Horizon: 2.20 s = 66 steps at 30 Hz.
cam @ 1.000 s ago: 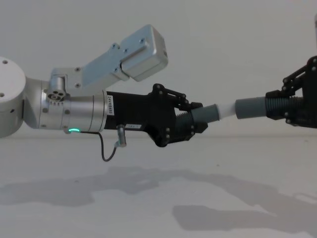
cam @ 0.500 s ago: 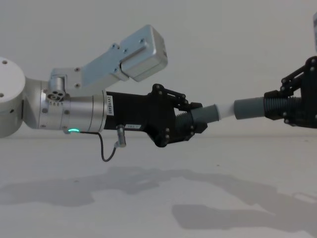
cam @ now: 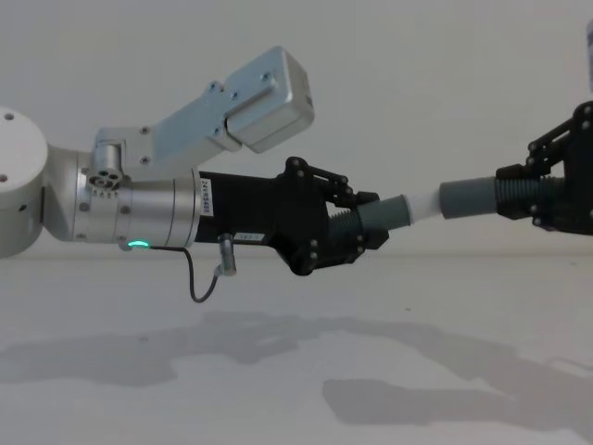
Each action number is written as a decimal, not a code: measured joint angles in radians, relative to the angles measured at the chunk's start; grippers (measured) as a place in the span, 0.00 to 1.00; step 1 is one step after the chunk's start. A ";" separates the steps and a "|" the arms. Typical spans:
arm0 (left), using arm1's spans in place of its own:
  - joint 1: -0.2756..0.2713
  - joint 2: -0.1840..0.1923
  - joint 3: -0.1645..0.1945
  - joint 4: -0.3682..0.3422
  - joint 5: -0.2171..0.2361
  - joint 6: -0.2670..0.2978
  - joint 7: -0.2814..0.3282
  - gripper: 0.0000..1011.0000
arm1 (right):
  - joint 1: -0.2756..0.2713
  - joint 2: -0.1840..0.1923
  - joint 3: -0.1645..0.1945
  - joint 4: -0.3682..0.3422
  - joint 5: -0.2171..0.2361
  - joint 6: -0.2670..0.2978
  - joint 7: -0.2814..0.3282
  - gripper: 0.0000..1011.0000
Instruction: Use both hands to pick up one end of the pipe from the table, align the ends, and insert them.
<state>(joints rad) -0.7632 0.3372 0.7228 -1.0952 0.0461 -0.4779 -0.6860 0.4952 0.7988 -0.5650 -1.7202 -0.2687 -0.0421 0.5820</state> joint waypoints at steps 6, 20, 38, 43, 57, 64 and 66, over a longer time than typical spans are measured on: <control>0.000 0.000 0.000 0.000 0.000 0.000 0.000 0.34 | 0.001 -0.002 0.009 0.001 -0.006 0.001 -0.003 0.24; 0.000 0.000 0.000 0.000 0.000 0.000 0.000 0.34 | 0.009 -0.011 0.018 0.007 -0.010 -0.003 0.011 0.24; 0.000 0.000 0.000 0.000 0.000 0.000 0.000 0.34 | 0.008 -0.002 0.038 -0.004 -0.006 0.005 0.044 0.24; 0.000 0.000 0.000 0.000 0.000 0.000 0.000 0.34 | 0.014 -0.008 0.037 -0.001 -0.007 0.006 0.058 0.24; 0.000 0.000 0.000 0.000 0.000 0.000 0.000 0.34 | 0.024 -0.026 0.025 0.017 -0.008 0.011 0.082 0.24; 0.000 0.000 0.000 0.000 0.000 0.000 0.000 0.34 | 0.032 -0.035 0.017 0.031 -0.006 0.012 0.090 0.24; 0.000 0.000 0.000 0.000 0.000 0.000 0.000 0.34 | 0.035 -0.037 0.015 0.035 -0.006 0.012 0.091 0.24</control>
<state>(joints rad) -0.7633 0.3373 0.7227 -1.0950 0.0463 -0.4779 -0.6857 0.5305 0.7622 -0.5500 -1.6856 -0.2745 -0.0303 0.6728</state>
